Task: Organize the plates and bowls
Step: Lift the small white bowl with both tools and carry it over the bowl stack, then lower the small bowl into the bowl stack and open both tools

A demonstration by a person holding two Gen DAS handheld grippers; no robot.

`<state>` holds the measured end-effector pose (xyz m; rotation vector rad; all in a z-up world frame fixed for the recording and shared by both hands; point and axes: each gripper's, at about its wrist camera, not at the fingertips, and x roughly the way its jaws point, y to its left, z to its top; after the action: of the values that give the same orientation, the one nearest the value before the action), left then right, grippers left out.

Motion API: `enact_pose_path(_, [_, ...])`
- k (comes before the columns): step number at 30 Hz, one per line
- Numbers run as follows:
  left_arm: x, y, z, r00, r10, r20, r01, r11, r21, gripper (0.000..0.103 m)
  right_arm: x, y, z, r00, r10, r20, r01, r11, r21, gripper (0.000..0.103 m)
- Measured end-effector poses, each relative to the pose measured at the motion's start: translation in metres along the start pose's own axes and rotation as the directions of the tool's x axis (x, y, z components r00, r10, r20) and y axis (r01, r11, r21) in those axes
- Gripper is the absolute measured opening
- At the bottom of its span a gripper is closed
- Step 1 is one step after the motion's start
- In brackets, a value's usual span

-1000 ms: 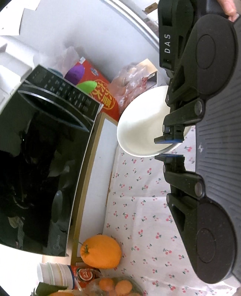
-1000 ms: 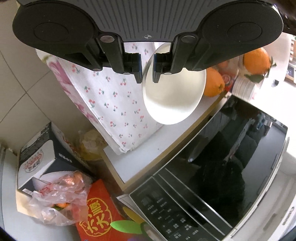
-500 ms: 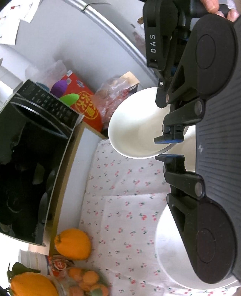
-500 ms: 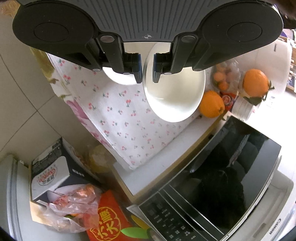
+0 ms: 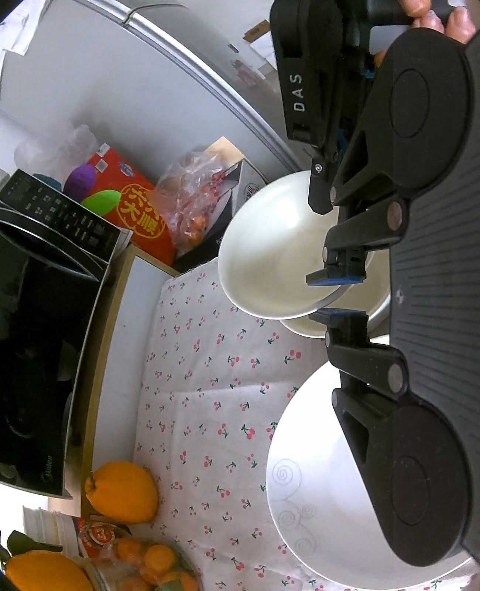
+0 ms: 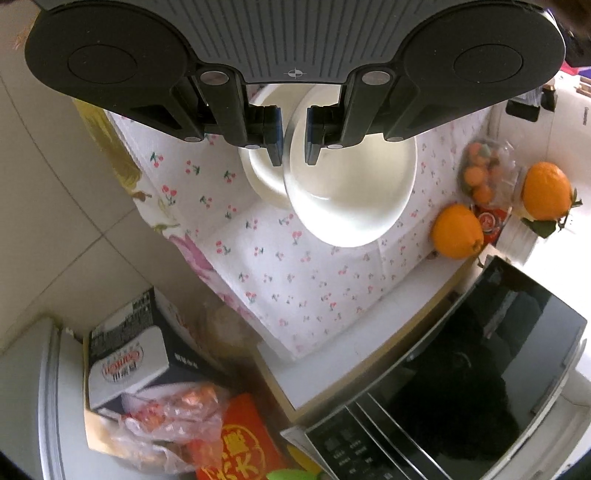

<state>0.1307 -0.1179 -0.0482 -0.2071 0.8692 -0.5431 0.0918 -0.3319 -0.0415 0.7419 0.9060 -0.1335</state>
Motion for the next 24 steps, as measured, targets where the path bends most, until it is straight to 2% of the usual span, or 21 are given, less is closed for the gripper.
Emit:
enact_pose_path(11, [0.003, -0.015, -0.012, 0.998, 0.062, 0.032, -0.066, 0.984, 0.166, 0.014, 0.004, 0.001, -0.005, 0.998, -0.059, -0.013, 0.058, 0.997, -0.043, 0.012])
enact_pose_path(19, [0.009, -0.02, -0.019, 0.995, 0.101, 0.022, -0.104, 0.963, 0.247, 0.015, 0.009, 0.004, -0.007, 0.993, -0.115, -0.036, 0.112, 0.99, -0.081, 0.013])
enact_pose_path(24, [0.012, -0.02, -0.023, 0.993, 0.119, 0.026, -0.121, 0.951, 0.284, 0.018, 0.011, 0.004, -0.008, 0.991, -0.123, -0.044, 0.119, 0.989, -0.086, 0.014])
